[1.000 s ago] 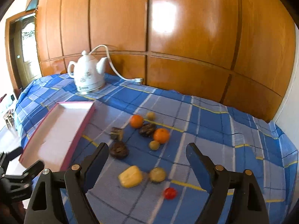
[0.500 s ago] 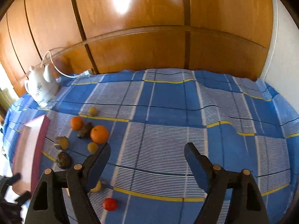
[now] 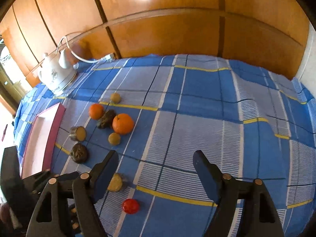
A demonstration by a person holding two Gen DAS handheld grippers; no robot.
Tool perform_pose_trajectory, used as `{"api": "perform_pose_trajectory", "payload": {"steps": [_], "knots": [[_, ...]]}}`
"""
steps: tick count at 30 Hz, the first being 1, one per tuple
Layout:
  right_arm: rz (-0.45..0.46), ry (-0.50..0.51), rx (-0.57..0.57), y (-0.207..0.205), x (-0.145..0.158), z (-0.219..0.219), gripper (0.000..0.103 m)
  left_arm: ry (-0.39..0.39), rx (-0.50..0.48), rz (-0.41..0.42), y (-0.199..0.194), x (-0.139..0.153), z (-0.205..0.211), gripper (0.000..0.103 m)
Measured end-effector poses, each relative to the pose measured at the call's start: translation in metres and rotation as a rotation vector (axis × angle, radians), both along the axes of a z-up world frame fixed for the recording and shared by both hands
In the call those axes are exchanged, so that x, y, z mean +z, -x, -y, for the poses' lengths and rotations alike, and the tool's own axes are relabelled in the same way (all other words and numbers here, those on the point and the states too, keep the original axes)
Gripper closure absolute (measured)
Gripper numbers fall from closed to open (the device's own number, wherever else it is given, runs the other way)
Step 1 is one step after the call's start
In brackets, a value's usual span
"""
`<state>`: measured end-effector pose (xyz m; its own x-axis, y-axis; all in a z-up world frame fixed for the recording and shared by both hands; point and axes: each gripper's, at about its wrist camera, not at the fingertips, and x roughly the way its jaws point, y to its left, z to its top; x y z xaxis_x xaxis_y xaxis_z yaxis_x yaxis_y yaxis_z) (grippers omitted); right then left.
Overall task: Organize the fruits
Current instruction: 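Grasp the yellow pineapple chunk with the left gripper while the right gripper grasps the red cherry tomato, then lower the pineapple chunk into the tray and open the left gripper while the right holds the tomato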
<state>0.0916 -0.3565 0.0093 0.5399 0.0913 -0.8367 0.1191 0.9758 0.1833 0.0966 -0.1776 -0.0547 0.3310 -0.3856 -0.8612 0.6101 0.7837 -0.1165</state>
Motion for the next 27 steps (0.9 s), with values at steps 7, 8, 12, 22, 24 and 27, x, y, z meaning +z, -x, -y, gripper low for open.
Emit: {"api": "perform_pose_trajectory", "payload": {"steps": [7, 8, 12, 22, 24, 27], "knots": [[-0.08, -0.016, 0.177, -0.005, -0.014, -0.029, 0.044, 0.079, 0.024, -0.006, 0.006, 0.001, -0.019, 0.064], [-0.111, -0.006, 0.228, -0.005, -0.019, -0.038, 0.044, 0.092, 0.033, -0.003, 0.007, 0.004, -0.023, 0.064], [-0.188, 0.028, 0.375, 0.0, -0.034, -0.065, 0.044, 0.15, 0.079, 0.033, 0.011, 0.024, -0.048, 0.064], [-0.296, 0.168, 0.456, 0.013, -0.064, -0.086, 0.067, 0.222, 0.309, 0.111, -0.013, 0.065, -0.146, 0.063], [-0.291, 0.182, 0.453, 0.016, -0.065, -0.087, 0.076, 0.206, 0.382, 0.122, -0.024, 0.066, -0.17, 0.063], [-0.289, 0.187, 0.448, 0.017, -0.065, -0.086, 0.077, 0.189, 0.478, 0.113, -0.043, 0.061, -0.202, 0.063]]}}
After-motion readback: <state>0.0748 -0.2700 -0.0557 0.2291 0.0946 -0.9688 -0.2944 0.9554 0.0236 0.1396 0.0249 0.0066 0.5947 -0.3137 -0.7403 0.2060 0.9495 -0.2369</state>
